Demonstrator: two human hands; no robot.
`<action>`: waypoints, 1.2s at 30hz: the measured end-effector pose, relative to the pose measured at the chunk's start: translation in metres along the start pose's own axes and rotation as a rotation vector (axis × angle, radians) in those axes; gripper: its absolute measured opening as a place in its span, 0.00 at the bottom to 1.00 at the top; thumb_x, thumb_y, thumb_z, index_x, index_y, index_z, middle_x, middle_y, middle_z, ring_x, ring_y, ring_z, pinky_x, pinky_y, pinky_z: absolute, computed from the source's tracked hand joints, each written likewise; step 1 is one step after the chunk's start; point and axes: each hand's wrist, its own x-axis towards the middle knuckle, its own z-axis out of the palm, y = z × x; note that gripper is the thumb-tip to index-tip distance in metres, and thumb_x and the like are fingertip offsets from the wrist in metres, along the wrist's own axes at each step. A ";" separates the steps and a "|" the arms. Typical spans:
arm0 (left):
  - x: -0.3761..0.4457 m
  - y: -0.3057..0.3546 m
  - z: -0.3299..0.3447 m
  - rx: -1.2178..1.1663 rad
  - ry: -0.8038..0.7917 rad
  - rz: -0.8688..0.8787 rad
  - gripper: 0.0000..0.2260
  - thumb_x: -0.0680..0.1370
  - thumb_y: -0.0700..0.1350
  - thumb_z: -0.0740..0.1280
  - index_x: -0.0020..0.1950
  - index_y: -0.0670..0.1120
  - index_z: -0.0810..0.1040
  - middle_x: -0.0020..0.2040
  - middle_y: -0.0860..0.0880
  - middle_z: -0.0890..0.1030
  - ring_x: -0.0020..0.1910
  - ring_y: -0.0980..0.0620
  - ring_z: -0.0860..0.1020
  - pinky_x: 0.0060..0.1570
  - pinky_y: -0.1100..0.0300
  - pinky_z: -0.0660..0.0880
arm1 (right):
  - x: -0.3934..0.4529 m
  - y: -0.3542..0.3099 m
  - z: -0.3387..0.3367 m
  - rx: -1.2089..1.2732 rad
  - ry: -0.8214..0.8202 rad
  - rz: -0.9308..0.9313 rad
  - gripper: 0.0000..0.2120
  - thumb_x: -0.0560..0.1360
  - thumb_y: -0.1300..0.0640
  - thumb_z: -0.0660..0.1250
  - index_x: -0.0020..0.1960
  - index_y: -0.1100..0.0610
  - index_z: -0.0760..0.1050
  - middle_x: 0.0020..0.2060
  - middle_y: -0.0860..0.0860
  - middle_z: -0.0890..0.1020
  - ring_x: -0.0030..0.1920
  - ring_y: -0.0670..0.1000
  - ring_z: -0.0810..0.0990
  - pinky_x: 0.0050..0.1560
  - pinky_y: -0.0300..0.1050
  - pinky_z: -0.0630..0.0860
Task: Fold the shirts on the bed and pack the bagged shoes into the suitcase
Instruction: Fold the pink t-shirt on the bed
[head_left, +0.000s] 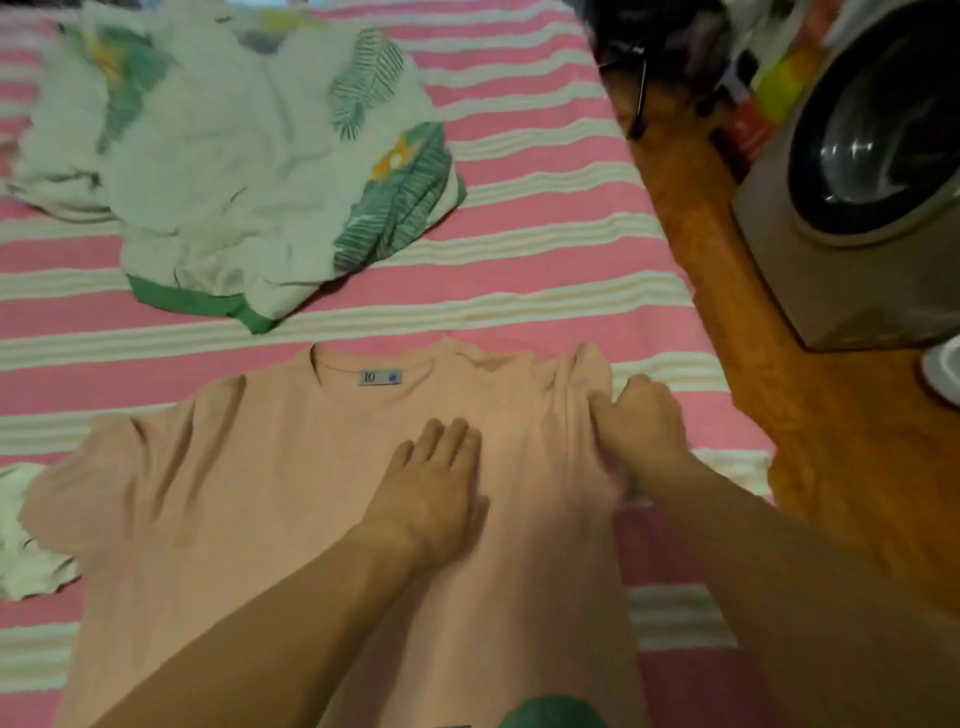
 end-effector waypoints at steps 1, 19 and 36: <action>0.019 0.003 0.000 -0.055 0.023 -0.042 0.32 0.85 0.58 0.51 0.83 0.51 0.40 0.83 0.49 0.41 0.82 0.44 0.41 0.79 0.42 0.47 | 0.003 -0.003 0.008 -0.042 0.014 0.008 0.28 0.79 0.39 0.62 0.66 0.62 0.71 0.63 0.60 0.74 0.60 0.61 0.74 0.58 0.55 0.73; 0.113 0.033 -0.025 0.085 -0.277 -0.238 0.37 0.76 0.73 0.50 0.79 0.66 0.35 0.79 0.43 0.53 0.70 0.38 0.72 0.65 0.45 0.71 | -0.013 0.097 -0.037 0.286 0.021 0.251 0.16 0.77 0.43 0.68 0.54 0.54 0.72 0.44 0.51 0.76 0.45 0.55 0.75 0.47 0.49 0.71; 0.125 0.021 -0.014 0.189 -0.386 -0.133 0.41 0.64 0.73 0.40 0.75 0.62 0.60 0.83 0.47 0.47 0.71 0.35 0.64 0.59 0.38 0.71 | 0.006 0.107 -0.072 0.121 0.249 0.031 0.12 0.81 0.47 0.63 0.44 0.54 0.78 0.38 0.49 0.79 0.38 0.49 0.76 0.35 0.43 0.72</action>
